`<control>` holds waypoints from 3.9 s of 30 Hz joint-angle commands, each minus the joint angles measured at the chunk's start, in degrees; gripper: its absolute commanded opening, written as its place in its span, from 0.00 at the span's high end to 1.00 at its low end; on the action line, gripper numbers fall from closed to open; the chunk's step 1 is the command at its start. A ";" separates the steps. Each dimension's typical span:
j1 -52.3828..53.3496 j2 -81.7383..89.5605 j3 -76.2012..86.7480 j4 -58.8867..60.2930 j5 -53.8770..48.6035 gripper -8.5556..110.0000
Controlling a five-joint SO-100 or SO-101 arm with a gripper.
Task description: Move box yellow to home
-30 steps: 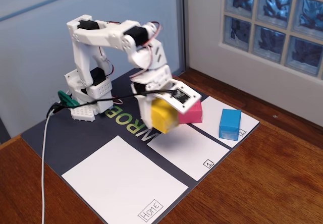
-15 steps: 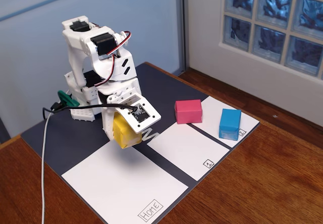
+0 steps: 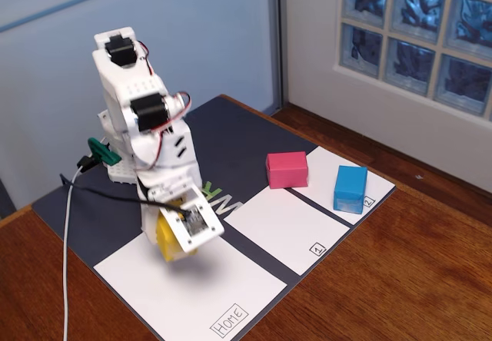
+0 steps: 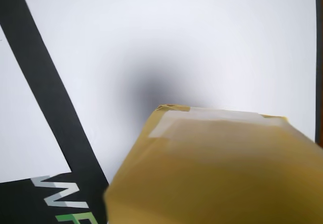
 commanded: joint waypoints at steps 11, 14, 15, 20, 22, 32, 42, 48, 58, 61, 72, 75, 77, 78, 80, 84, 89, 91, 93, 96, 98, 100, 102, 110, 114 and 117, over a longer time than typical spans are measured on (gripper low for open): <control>-1.23 -6.59 4.39 -11.25 0.88 0.93; -2.02 -8.61 4.39 -13.10 1.41 0.93; -2.11 -9.23 4.39 -13.45 1.58 0.93; -2.29 -11.95 4.39 -16.17 2.29 0.93; -2.29 -12.83 4.39 -16.35 2.46 0.93; -1.41 -14.06 6.77 -19.78 3.16 0.83; -1.67 -12.74 7.65 -19.25 3.43 0.71; -1.76 -11.34 7.73 -19.16 3.69 0.65; -2.64 -8.61 7.73 -18.02 4.13 0.61; -3.16 -7.29 7.65 -16.79 4.31 0.61; -3.60 -0.79 5.89 -13.45 4.66 0.62; -3.16 1.14 4.75 -11.95 4.39 0.62; -2.90 2.99 4.48 -11.78 3.87 0.62; -2.72 4.13 4.39 -11.78 3.52 0.62; -2.46 6.50 4.39 -11.34 2.81 0.62; -2.20 11.16 4.48 -11.16 1.23 0.62; -2.90 17.05 5.27 -10.55 -0.44 0.72; -3.60 19.69 5.80 -10.28 -0.62 0.79; -4.48 22.50 6.77 -9.76 -1.32 0.86; -5.89 26.81 9.40 -9.67 -2.64 0.93; -6.86 29.36 11.34 -8.79 -3.16 0.93; -7.91 31.99 12.92 -5.80 -3.25 0.93; -8.96 34.80 14.68 -2.99 -2.81 0.93; -15.38 49.13 24.52 4.04 -2.29 0.93; -18.81 55.81 28.48 9.05 -1.58 0.93; -20.57 60.56 32.17 11.43 -1.49 0.93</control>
